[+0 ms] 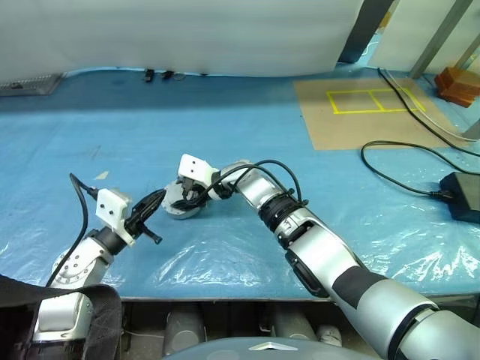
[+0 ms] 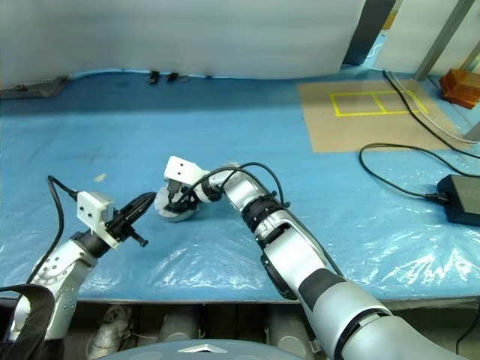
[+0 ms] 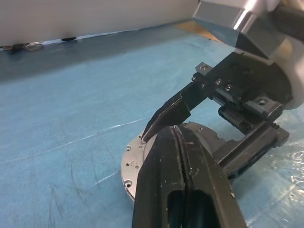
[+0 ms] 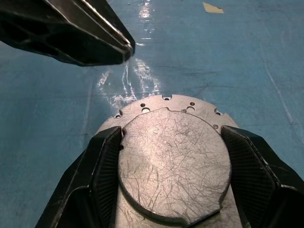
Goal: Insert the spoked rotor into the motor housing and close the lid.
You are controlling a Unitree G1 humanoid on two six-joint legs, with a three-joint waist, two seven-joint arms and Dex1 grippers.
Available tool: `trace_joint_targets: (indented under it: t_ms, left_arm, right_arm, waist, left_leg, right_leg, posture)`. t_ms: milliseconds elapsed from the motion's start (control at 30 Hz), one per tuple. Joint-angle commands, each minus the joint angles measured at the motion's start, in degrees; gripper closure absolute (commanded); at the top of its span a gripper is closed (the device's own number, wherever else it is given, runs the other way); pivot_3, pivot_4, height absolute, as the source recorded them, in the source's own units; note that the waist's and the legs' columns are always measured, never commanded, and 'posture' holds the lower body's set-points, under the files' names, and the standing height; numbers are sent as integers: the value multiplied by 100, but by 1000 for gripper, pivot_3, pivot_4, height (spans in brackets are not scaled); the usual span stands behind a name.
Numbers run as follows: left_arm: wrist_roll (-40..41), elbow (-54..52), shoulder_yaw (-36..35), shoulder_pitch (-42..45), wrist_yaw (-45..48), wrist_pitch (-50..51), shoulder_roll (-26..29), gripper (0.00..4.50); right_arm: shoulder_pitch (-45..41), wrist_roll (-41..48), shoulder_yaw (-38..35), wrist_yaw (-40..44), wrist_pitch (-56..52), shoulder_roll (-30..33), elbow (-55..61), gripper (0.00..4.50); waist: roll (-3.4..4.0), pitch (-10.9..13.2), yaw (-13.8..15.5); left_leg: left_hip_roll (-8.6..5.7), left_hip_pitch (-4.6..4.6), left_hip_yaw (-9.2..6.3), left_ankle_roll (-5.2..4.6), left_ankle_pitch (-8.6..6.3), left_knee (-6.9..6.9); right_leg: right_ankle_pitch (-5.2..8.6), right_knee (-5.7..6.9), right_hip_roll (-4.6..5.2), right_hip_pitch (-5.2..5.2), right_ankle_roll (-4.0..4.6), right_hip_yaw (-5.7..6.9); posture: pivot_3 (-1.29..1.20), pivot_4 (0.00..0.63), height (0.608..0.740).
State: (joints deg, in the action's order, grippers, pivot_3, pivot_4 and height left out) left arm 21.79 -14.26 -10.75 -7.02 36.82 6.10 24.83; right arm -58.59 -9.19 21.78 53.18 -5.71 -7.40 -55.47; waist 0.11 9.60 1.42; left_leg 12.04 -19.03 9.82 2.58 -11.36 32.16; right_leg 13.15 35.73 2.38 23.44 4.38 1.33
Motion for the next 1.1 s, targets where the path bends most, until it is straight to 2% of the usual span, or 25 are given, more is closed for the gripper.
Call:
trace_joint_targets:
  t_ms: [33, 233, 467, 600, 633, 933, 1100]
  left_arm:
    - [-321, 489, 202, 354, 144, -273, 120, 4500]
    - [-745, 1392, 513, 828, 212, -55, 295, 4500]
    - [-824, 1557, 773, 969, 373, 269, 424, 4500]
    - [-756, 1481, 837, 972, 461, 360, 399, 4500]
    - [-751, 1469, 858, 972, 491, 375, 407, 4500]
    - [-809, 1356, 920, 959, 585, 586, 478, 4500]
    - [-883, 1362, 941, 946, 576, 632, 590, 4500]
  right_arm:
    - [286, -178, 128, -188, -188, -47, -245, 1528]
    - [285, -150, 113, -188, -256, -24, -136, 1528]
    - [294, -106, 87, -146, -303, 17, -1, 1528]
    - [314, -30, 22, -111, -330, 42, 125, 174]
    - [321, -25, 24, -92, -293, 46, 145, 42]
    - [388, 191, -113, 182, 16, 91, 539, 42]
    - [403, 591, -396, 595, -327, 182, 828, 42]
  waist:
    - [1, 0, 4]
    - [1, -2, 5]
    - [15, -9, 13]
    - [17, -9, 28]
    - [17, -9, 30]
    - [17, -9, 81]
    - [16, -9, 91]
  left_leg:
    - [0, 0, 0, 0, 0, 0]
    - [0, -5, -1, 0, 0, -3]
    - [-11, -1, -3, 0, 0, -7]
    - [-11, -2, -3, 0, 0, -10]
    - [-12, -3, -3, 0, 0, -10]
    - [-17, -6, 0, 0, 0, -49]
    - [-19, -10, 1, 0, 1, -72]
  right_leg:
    - [0, 0, 0, 0, 0, 0]
    - [-1, -2, -1, 5, 2, 0]
    - [0, -3, 9, -7, -1, -3]
    - [1, -6, 9, -4, -1, -3]
    - [1, -8, 9, -4, -1, -3]
    - [-10, -47, 10, -2, 19, -2]
    - [-13, -73, 10, -1, 24, 1]
  posture:
    - [0, 150, 740]
    - [0, 150, 740]
    - [0, 150, 740]
    - [0, 150, 740]
    - [0, 150, 740]
    - [0, 150, 740]
    - [0, 150, 740]
